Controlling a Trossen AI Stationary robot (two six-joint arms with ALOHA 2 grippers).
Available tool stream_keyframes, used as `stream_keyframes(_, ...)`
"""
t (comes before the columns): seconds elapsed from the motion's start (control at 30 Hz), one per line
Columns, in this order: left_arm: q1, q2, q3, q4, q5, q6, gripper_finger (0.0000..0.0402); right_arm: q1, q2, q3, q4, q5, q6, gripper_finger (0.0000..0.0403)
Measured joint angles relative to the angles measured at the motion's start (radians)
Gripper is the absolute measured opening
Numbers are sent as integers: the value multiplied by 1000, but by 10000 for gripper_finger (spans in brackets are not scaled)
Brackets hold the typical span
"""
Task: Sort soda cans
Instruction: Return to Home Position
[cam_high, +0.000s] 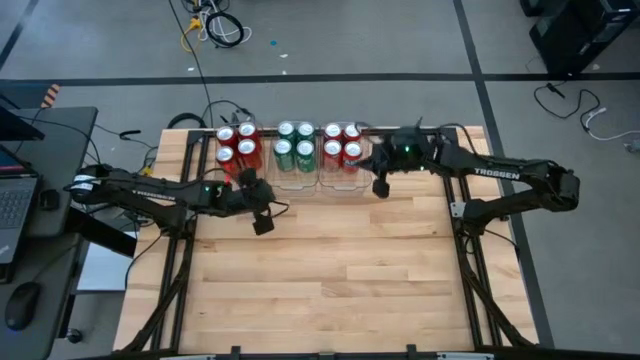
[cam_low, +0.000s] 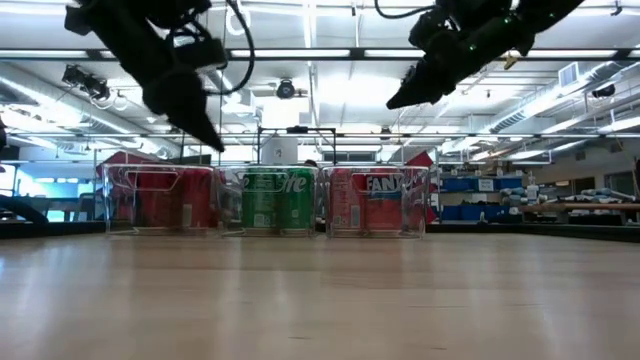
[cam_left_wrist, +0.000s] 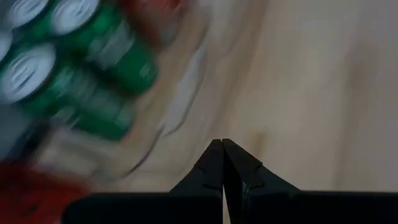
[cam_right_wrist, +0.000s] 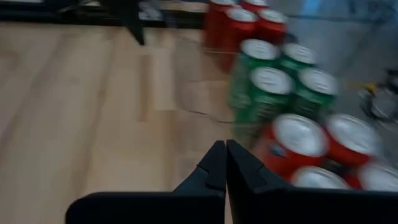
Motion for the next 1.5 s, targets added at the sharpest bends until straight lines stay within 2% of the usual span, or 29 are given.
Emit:
stream_keyframes(0.2,-8,-16,-178,426,156,34,0,89,-1,-146,250,-2,-1,0)
stream_keyframes(0.3,-8,-16,-237,583,177,37,0,118,-1,-195,310,-1,25,0)
stream_keyframes(0.4,-8,-16,-264,672,185,58,0,141,-1,-244,385,13,31,0)
stream_keyframes(0.53,-8,-17,-271,686,187,65,0,148,-29,-354,511,19,12,0)
stream_keyframes(0.63,-8,-20,-271,680,195,83,0,122,-101,-460,582,13,28,0)
stream_keyframes(0.77,-7,-25,-271,679,203,84,0,89,-263,-578,584,-36,60,0)
stream_keyframes(0.9,-6,-28,-271,683,204,83,0,83,-442,-671,574,-23,79,0)
stream_keyframes(1.1,-6,-28,-271,730,204,83,0,143,-639,-764,537,146,120,0)
stream_keyframes(1.3,11,-28,-271,770,203,89,0,282,-723,-832,527,355,139,0)
stream_keyframes(1.4,23,-29,-271,801,221,90,0,336,-771,-832,453,395,135,0)
stream_keyframes(1.5,33,-44,-271,820,255,108,0,351,-851,-832,331,383,137,0)
